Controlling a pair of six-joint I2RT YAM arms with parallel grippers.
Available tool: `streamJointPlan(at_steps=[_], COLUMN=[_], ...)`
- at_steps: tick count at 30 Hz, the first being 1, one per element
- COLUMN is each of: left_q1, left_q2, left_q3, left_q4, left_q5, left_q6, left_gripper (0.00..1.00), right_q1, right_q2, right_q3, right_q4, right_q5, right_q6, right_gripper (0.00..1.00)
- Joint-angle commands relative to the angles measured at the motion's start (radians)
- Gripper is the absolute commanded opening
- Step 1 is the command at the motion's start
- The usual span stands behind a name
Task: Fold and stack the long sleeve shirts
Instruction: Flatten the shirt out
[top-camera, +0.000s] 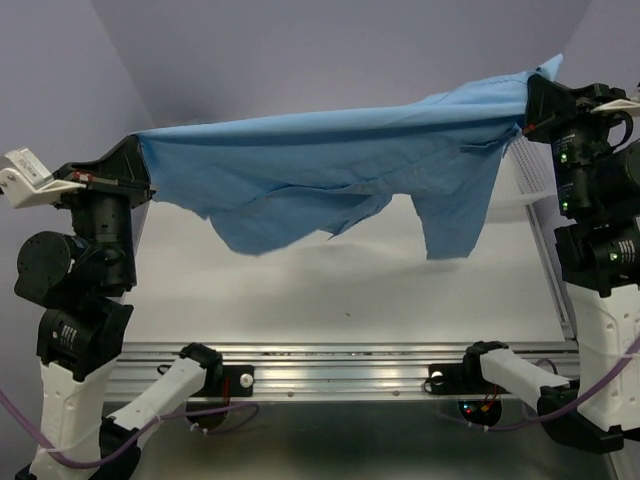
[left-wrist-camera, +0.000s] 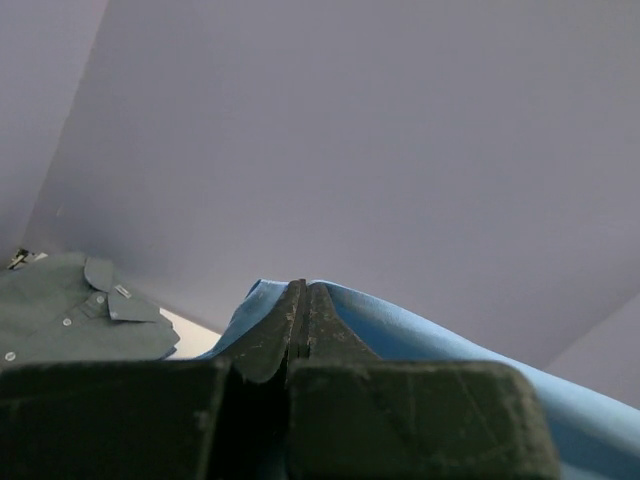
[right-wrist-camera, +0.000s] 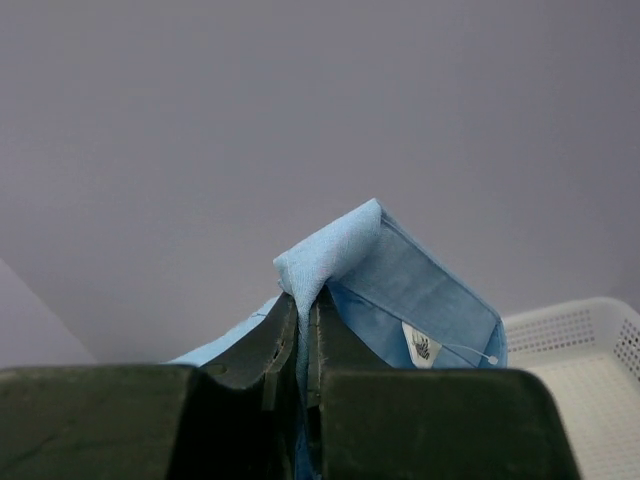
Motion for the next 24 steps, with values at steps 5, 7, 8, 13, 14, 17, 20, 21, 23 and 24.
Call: streamJointPlan(at_steps=[5,7,8,13,14,17,20,21,23,24], left_q1=[0.03,0.077,0.105,0.251,0.28,0.304,0.306,0.306,0.306,0.306], left_q2=[0.223,0.33,0.4,0.628,0.666,0.844,0.965,0.975,0.949,0.902], left_q3=[0.052,0.05,0.044,-0.011,-0.017,0.053,0.211,0.224,0.186,0.161], left_q4=[-0.074,-0.122,-0.127,-0.106,-0.09,-0.111,-0.231,-0.239,-0.231,-0.224], left_q5=[-0.173,-0.149,-0.077,0.077,0.101,0.169,0.183,0.186,0.197,0.209], left_q6=[0.017,-0.017,-0.02,-0.043,-0.037,-0.026,-0.023,-0.023,-0.039,-0.051], left_gripper=[0.0,0.0,0.0,0.0,0.07,0.38,0.91,0.99,0.99,0.99], right_q1=[-0.032,-0.032,-0.032,-0.032,-0.032,-0.032,-0.032,-0.032,-0.032,-0.032], right_q2=[0.073,0.133,0.153,0.323,0.357,0.492,0.549,0.546,0.51,0.491], right_q3=[-0.145,-0.218,-0.245,-0.366,-0.371,-0.337,-0.282,-0.279,-0.3,-0.315], right_q4=[-0.065,-0.094,-0.102,-0.091,-0.088,-0.079,-0.102,-0.104,-0.107,-0.11], right_q5=[0.026,0.051,0.054,0.036,0.031,0.019,0.002,0.002,0.018,0.029], right_q6=[0.067,0.128,0.15,0.211,0.205,0.164,0.135,0.133,0.15,0.156], right_gripper=[0.01,0.01,0.02,0.06,0.09,0.16,0.81,0.97,1.0,1.0])
